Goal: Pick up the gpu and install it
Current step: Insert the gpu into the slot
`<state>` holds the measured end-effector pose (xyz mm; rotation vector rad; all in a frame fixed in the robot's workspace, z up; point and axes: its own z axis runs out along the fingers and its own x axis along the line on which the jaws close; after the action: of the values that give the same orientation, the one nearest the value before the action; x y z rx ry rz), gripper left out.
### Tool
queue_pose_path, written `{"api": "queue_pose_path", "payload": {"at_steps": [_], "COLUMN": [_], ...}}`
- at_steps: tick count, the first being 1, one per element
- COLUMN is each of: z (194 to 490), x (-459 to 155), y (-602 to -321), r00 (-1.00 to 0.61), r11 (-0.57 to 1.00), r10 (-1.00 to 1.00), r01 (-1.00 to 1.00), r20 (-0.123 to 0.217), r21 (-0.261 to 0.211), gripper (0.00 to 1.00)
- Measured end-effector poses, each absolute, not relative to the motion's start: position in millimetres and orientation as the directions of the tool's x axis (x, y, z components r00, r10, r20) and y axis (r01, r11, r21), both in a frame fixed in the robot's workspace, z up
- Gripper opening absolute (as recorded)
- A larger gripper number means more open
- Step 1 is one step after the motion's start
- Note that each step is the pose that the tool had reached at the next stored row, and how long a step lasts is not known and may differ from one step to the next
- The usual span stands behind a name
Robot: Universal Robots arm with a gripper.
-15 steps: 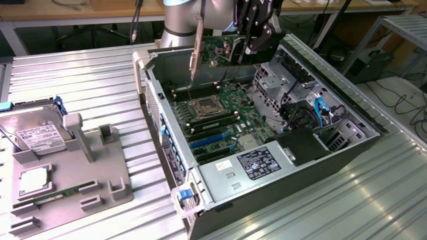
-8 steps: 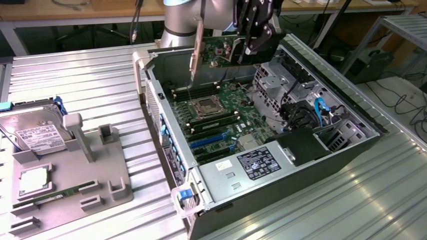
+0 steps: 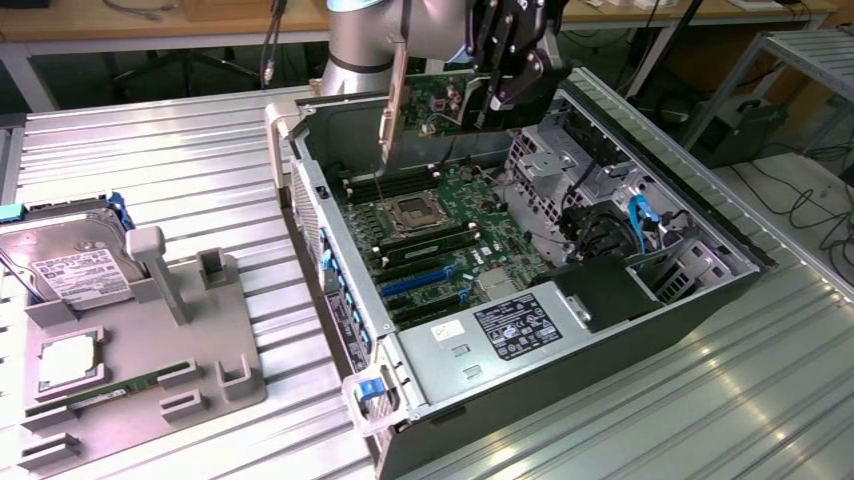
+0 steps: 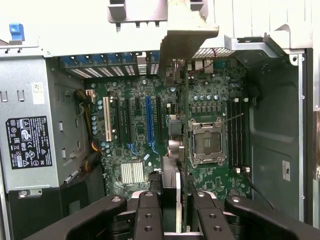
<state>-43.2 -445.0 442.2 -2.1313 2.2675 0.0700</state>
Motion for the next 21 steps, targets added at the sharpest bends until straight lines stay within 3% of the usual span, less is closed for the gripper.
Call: {"api": "queue_pose_path", "payload": {"at_steps": [21], "z": [433.7], "x": [-43.2], "y": [-445.0], "r00": [-0.050], "r11": [0.049], "r10": [-0.997], "r01": [-0.999], "r20": [-0.052], "r21": [0.013], "gripper": [0.28]}}
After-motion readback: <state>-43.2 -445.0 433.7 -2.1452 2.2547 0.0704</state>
